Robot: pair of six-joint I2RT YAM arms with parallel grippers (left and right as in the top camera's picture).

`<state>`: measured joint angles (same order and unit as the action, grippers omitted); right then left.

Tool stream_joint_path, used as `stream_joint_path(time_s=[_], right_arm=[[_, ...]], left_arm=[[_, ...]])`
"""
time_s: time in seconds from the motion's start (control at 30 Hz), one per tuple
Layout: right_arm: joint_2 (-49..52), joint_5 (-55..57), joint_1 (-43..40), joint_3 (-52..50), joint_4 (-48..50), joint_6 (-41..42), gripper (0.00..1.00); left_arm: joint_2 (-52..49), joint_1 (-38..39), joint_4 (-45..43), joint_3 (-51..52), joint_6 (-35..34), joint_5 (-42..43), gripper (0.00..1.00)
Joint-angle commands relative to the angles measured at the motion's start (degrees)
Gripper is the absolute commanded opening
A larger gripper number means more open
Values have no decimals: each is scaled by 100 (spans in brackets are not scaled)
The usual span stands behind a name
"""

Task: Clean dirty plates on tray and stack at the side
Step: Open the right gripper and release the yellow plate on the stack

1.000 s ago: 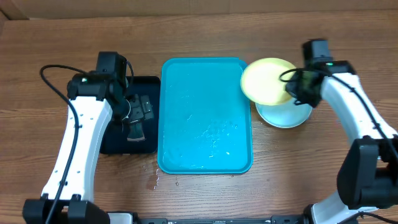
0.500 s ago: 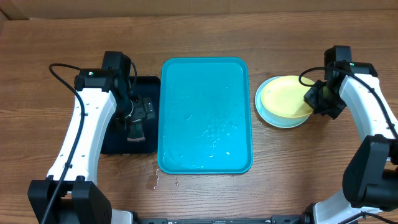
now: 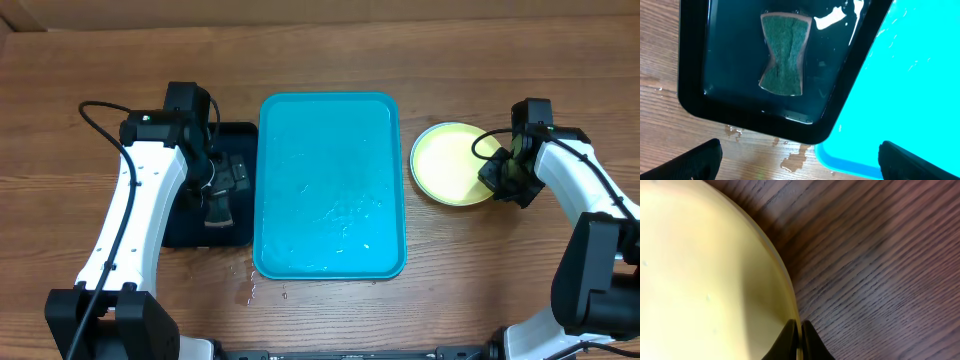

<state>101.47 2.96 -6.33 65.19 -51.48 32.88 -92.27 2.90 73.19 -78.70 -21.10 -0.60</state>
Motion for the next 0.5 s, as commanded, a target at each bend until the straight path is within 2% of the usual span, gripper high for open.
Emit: stream_joint_path(time_s=[0.0,0.1,0.13,0.2,0.3,0.37,0.47], right_arm=[[-105,33,-2,-92,-15,-33,11],[-107,31,-2,-90,-15,-166,16],[-107,26,-2,-57,-46,-448,16],[-107,26,-2,173,-203,-905,22],[-107,-138,-2,560,-498,-1141,36],[-107,-675,-2,748,-505,-1541,48],[-107,-1582,0,774,-317,-2133,59]], left_arm=[[-26,13,-63,-55,-120,63,100],[-26,13,-92,-55,-122,63,100],[-26,13,-144,-55,-122,63,100],[-26,13,-245,-55,-122,63,100],[-26,13,-295,-55,-120,63,100],[-26,11,-297,-55,-120,63,100],[-26,11,-297,-55,-122,63,100]])
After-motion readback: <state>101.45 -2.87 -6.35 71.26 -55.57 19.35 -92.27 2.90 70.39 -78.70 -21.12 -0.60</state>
